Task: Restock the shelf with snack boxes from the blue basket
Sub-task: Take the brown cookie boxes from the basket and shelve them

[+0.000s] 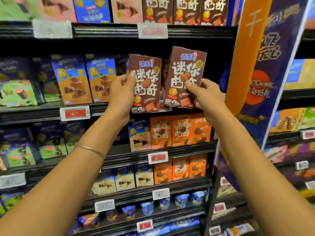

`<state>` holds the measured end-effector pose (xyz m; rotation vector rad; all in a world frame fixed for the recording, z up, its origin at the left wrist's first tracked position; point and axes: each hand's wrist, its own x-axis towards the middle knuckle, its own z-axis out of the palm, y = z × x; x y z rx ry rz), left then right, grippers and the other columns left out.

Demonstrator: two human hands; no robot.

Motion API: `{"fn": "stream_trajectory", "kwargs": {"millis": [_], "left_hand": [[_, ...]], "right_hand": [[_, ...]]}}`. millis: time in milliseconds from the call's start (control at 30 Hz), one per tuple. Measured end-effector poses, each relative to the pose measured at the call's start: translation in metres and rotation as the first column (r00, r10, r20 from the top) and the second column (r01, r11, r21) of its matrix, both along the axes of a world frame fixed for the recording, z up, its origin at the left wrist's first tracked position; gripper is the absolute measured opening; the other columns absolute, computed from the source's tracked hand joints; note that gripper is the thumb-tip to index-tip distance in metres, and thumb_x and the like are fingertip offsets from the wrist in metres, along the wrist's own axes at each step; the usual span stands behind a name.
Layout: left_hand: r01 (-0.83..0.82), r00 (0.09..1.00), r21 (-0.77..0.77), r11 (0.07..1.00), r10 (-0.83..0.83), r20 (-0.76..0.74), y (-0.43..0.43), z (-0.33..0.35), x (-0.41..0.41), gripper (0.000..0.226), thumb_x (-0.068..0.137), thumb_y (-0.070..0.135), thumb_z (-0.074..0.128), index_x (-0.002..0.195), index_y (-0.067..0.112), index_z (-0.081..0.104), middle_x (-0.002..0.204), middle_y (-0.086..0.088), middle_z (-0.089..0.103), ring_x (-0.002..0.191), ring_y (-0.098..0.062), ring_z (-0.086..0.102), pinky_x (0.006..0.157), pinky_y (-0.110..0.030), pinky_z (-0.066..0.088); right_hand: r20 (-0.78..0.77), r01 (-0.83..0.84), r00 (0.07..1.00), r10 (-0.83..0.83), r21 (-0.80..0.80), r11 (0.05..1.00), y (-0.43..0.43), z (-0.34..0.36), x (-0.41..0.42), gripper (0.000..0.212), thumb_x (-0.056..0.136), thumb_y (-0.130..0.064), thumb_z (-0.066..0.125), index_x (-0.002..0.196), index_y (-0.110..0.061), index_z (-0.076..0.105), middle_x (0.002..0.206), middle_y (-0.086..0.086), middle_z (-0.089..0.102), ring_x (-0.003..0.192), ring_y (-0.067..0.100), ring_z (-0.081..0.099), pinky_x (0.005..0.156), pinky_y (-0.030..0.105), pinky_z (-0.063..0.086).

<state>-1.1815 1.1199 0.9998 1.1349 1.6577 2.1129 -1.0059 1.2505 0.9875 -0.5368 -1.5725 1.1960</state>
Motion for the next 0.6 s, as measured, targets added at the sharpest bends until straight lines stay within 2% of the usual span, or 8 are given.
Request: {"fn": "stream_trajectory", "kwargs": {"millis": [100, 167, 233, 367, 533, 600], "left_hand": [[-0.021, 1.0, -0.025, 0.999, 0.02, -0.022, 0.019, 0.005, 0.0, 0.045, 0.113, 0.039, 0.047, 0.115, -0.001, 0.068, 0.11, -0.017, 0.079, 0.1, -0.032, 0.078, 0.092, -0.054, 0.063], [-0.04, 0.999, -0.029, 0.999, 0.04, -0.013, 0.031, 0.008, 0.001, 0.046, 0.113, 0.04, 0.044, 0.113, -0.001, 0.066, 0.115, -0.022, 0.077, 0.106, -0.037, 0.076, 0.098, -0.06, 0.058], [-0.059, 0.998, -0.012, 0.998, 0.06, 0.012, 0.041, 0.012, 0.003, 0.042, 0.114, 0.041, 0.042, 0.11, 0.006, 0.066, 0.115, -0.02, 0.077, 0.105, -0.035, 0.077, 0.097, -0.058, 0.06], [-0.118, 0.991, 0.024, 0.993, 0.117, 0.06, 0.057, 0.022, 0.001, 0.048, 0.115, 0.041, 0.039, 0.123, 0.001, 0.064, 0.115, -0.016, 0.078, 0.104, -0.031, 0.078, 0.091, -0.05, 0.064], [-0.142, 0.989, 0.045, 0.989, 0.14, 0.047, 0.071, 0.027, 0.0, 0.041, 0.115, 0.04, 0.035, 0.103, 0.015, 0.065, 0.117, -0.018, 0.077, 0.108, -0.034, 0.076, 0.092, -0.05, 0.063], [-0.144, 0.989, 0.039, 0.989, 0.143, 0.036, 0.075, 0.027, 0.0, 0.041, 0.115, 0.04, 0.035, 0.105, 0.013, 0.064, 0.12, -0.021, 0.075, 0.11, -0.037, 0.074, 0.097, -0.055, 0.06]], "right_hand": [[0.045, 0.118, 0.992, -0.12, 0.046, 0.992, 0.042, -0.002, -0.003, 0.025, 0.097, -0.029, 0.067, 0.118, -0.015, 0.064, 0.109, -0.002, 0.073, 0.087, 0.005, 0.072, 0.06, 0.014, 0.054], [0.048, 0.122, 0.991, -0.124, 0.046, 0.991, 0.064, -0.001, -0.011, 0.024, 0.098, -0.03, 0.065, 0.118, -0.017, 0.063, 0.11, -0.002, 0.073, 0.087, 0.005, 0.072, 0.059, 0.014, 0.054], [0.053, 0.1, 0.993, -0.102, 0.045, 0.994, 0.081, 0.0, -0.02, 0.025, 0.099, -0.033, 0.063, 0.119, -0.017, 0.062, 0.11, -0.002, 0.073, 0.088, 0.004, 0.072, 0.06, 0.014, 0.054], [0.064, 0.119, 0.99, -0.126, 0.115, 0.986, 0.111, 0.007, -0.038, 0.034, 0.098, -0.035, 0.065, 0.125, -0.015, 0.06, 0.115, 0.001, 0.071, 0.095, 0.009, 0.071, 0.077, 0.026, 0.06], [0.164, 0.207, 0.954, -0.25, 0.24, 0.949, 0.139, 0.001, -0.058, 0.035, 0.094, -0.041, 0.067, 0.122, -0.021, 0.062, 0.121, 0.003, 0.066, 0.104, 0.015, 0.067, 0.086, 0.034, 0.059], [0.2, 0.23, 0.933, -0.301, 0.313, 0.921, 0.144, 0.0, -0.064, 0.033, 0.093, -0.045, 0.067, 0.117, -0.023, 0.063, 0.119, 0.001, 0.066, 0.104, 0.015, 0.065, 0.087, 0.035, 0.058]]}}
